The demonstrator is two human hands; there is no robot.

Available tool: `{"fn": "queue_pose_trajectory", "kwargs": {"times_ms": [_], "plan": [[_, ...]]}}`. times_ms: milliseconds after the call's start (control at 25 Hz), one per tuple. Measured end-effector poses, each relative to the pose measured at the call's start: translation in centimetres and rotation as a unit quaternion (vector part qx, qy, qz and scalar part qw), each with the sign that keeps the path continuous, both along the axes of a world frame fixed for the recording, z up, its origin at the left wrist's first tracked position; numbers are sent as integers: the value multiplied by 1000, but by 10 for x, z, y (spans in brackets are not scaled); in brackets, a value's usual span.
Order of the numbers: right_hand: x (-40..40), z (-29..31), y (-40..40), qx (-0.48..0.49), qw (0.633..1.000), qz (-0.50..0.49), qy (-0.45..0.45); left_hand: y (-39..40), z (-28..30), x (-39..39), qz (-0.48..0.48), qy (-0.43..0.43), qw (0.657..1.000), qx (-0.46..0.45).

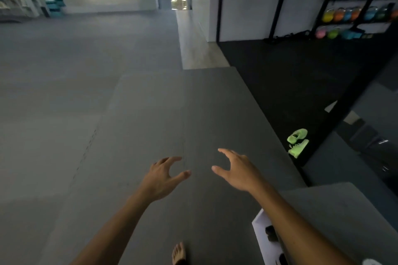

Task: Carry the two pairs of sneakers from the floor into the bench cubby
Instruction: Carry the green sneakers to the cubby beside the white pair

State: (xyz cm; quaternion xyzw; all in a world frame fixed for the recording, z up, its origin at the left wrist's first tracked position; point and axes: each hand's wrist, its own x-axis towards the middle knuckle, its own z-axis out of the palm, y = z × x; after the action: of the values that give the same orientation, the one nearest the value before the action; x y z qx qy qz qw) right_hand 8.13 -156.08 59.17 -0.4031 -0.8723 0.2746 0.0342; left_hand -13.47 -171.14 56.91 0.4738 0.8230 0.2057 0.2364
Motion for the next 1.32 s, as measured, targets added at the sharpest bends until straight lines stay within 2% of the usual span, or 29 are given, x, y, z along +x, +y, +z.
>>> {"fn": "queue_pose_trajectory", "kwargs": {"times_ms": [120, 280, 520, 800, 960, 1080, 1200, 1320], "plan": [[-40, 4, 94, -13, 998, -63, 26, 131, 6, -52, -61, 7, 998, -18], [-60, 10, 211, -7, 986, -160, 46, 304, 25, -80, -167, 34, 985, -10], [-50, -10, 404, 5, 965, -257, 48, 546, 21, -76, -263, 40, 964, 13], [-18, -5, 596, -13, 940, -338, 41, 773, 25, -37, -330, 1, 944, 0], [8, -7, 680, 10, 902, -431, 10, 900, 15, 3, -421, -5, 907, -5], [23, -13, 733, -1, 858, -513, 21, 990, 2, 44, -497, -2, 867, -16], [32, -21, 777, -5, 822, -568, 24, 1059, -10, 85, -567, 11, 823, -34], [52, -37, 824, -21, 802, -597, 14, 1115, -26, 122, -597, 32, 800, -53]]}}
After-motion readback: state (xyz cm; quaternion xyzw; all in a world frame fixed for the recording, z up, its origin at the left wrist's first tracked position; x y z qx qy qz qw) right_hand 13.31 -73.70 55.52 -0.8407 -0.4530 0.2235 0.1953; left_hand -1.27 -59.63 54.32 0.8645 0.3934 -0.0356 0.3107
